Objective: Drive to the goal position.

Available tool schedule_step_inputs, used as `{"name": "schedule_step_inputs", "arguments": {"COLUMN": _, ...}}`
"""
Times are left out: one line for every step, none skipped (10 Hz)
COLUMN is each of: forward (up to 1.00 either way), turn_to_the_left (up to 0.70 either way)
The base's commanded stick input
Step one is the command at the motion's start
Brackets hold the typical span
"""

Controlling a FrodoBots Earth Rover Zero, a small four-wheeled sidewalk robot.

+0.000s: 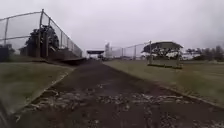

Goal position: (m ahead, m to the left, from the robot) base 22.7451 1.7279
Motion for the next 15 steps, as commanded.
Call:
{"name": "schedule_step_inputs", "arguments": {"forward": 1.00, "turn_to_the_left": 0.00}}
{"name": "schedule_step_inputs", "arguments": {"forward": 1.00, "turn_to_the_left": 0.00}}
{"name": "schedule_step_inputs", "arguments": {"forward": 1.00, "turn_to_the_left": 0.00}}
{"name": "schedule_step_inputs", "arguments": {"forward": 1.00, "turn_to_the_left": 0.00}}
{"name": "schedule_step_inputs", "arguments": {"forward": 1.00, "turn_to_the_left": 0.08}}
{"name": "schedule_step_inputs", "arguments": {"forward": 1.00, "turn_to_the_left": 0.34}}
{"name": "schedule_step_inputs", "arguments": {"forward": 1.00, "turn_to_the_left": 0.40}}
{"name": "schedule_step_inputs", "arguments": {"forward": 1.00, "turn_to_the_left": 0.39}}
{"name": "schedule_step_inputs", "arguments": {"forward": 1.00, "turn_to_the_left": 0.00}}
{"name": "schedule_step_inputs", "arguments": {"forward": 1.00, "turn_to_the_left": 0.00}}
{"name": "schedule_step_inputs", "arguments": {"forward": 1.00, "turn_to_the_left": 0.00}}
{"name": "schedule_step_inputs", "arguments": {"forward": 1.00, "turn_to_the_left": 0.00}}
{"name": "schedule_step_inputs", "arguments": {"forward": 1.00, "turn_to_the_left": 0.00}}
{"name": "schedule_step_inputs", "arguments": {"forward": 1.00, "turn_to_the_left": 0.00}}
{"name": "schedule_step_inputs", "arguments": {"forward": 1.00, "turn_to_the_left": 0.00}}
